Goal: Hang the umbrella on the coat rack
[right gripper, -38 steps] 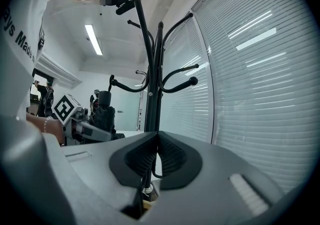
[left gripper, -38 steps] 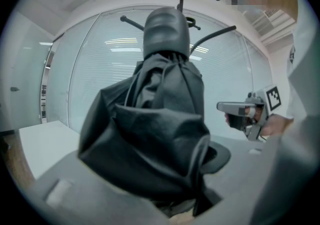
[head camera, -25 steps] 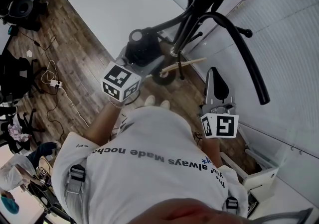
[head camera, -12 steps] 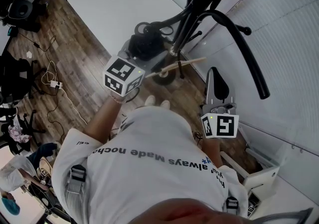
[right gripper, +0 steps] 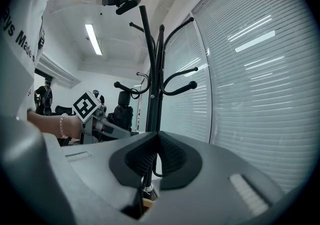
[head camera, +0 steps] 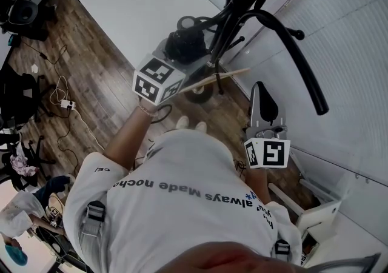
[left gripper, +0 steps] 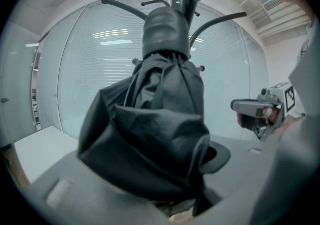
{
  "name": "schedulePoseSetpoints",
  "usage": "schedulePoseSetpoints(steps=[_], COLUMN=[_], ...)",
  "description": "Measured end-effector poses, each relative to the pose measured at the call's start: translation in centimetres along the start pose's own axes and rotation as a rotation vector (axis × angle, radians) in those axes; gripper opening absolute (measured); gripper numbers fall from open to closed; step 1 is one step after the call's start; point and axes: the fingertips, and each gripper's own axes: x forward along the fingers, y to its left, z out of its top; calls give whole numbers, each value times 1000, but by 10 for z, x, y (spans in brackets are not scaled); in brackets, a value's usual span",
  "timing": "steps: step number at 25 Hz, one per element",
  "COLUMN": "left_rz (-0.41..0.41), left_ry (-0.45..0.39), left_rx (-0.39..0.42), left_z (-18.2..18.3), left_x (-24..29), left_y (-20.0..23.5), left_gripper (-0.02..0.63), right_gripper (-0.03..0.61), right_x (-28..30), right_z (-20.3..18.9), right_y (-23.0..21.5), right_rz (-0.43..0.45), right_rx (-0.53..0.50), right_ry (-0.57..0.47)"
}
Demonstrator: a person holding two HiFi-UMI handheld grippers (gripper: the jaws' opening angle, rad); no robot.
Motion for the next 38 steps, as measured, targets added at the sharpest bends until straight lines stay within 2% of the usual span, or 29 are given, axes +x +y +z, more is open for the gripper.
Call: schedulePoseSetpoints(steps=[10, 18, 38], left_rz=[-31, -46, -41], left_ry=[111, 154, 107], left_rx=[9, 9, 44], left_z=[-28, -52, -96], left_x=[19, 29, 57], left_y=[2, -1, 3], left_gripper=[278, 279, 291], right_gripper=[2, 2, 2], right_x=[-4, -3, 0], right_z=[-6, -10, -14], right_y=[-1, -1, -3], right_rz=[-15, -16, -14], right_rx=[10, 13, 11], right_ry=[14, 23, 33])
